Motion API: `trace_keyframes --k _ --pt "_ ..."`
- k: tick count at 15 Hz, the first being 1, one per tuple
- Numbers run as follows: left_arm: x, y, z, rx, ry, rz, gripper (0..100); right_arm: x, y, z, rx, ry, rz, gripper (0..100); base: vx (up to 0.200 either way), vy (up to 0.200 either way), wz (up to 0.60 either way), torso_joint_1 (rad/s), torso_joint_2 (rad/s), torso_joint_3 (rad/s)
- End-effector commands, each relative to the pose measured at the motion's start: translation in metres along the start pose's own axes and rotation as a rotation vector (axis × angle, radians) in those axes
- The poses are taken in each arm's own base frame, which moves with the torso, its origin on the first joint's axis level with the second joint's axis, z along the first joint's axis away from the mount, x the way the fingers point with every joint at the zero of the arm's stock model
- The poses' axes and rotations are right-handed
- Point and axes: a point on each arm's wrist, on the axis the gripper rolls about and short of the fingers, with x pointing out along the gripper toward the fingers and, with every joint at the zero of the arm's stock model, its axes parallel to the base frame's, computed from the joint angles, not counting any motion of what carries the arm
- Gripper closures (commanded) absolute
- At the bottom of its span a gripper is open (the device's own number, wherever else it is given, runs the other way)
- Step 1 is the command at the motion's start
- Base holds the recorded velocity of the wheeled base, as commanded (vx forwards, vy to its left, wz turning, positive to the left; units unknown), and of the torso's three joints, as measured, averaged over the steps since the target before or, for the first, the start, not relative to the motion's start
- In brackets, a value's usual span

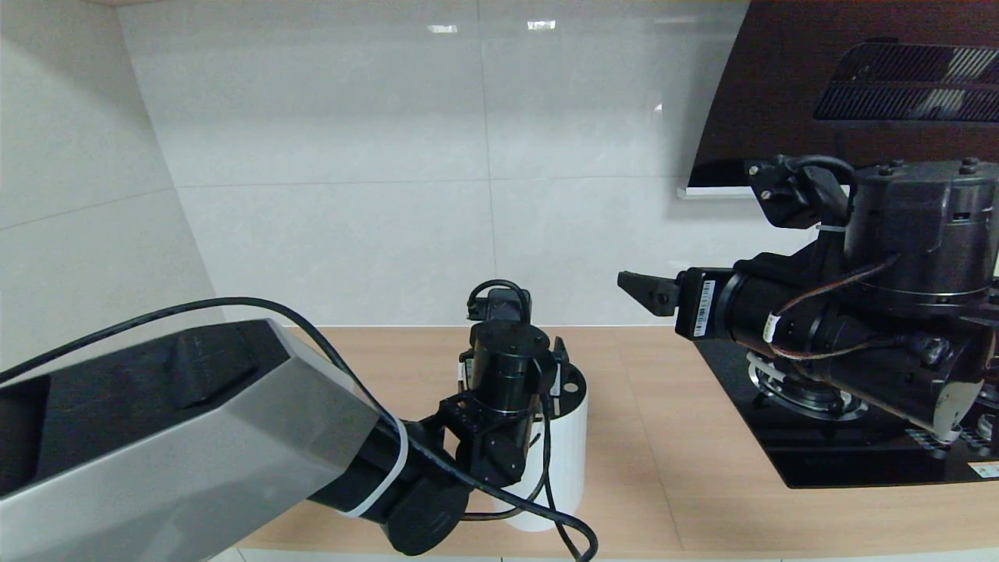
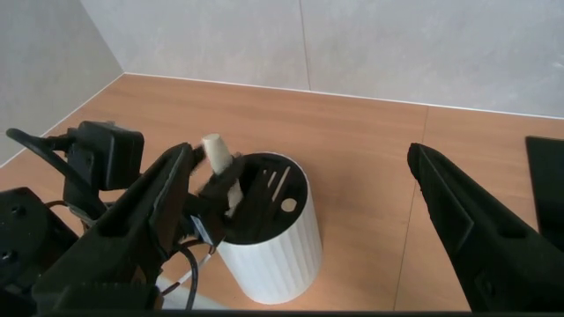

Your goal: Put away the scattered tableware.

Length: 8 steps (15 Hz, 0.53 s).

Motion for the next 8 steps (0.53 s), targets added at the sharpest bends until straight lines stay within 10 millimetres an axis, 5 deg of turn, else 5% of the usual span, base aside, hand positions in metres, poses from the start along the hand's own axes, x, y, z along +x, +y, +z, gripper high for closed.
trace_keyframes --k 1,3,7,8 --pt "-0.001 0.0 0.002 -0.005 -0.004 -0.001 0 0.0 0.0 0.0 0.0 0.0 0.001 0 0.0 0.0 0.0 0.0 0.0 0.0" --pt "-0.003 0.001 0.006 -0.019 -0.012 -0.001 0 0.0 0.0 -0.001 -0.001 0.002 0.002 0 0.0 0.0 0.0 0.0 0.0 0.0" --pt "-0.029 0.01 0.045 -0.076 -0.082 -0.034 0 -0.001 0.0 0.0 0.0 -0.001 0.002 0 0.0 0.0 0.0 0.0 0.0 0.0" --pt "-0.067 0.031 0.088 -0.119 -0.15 -0.1 0 -0.004 -0.001 0.003 0.003 -0.014 0.0 0 0.0 0.0 0.0 0.0 0.0 0.0"
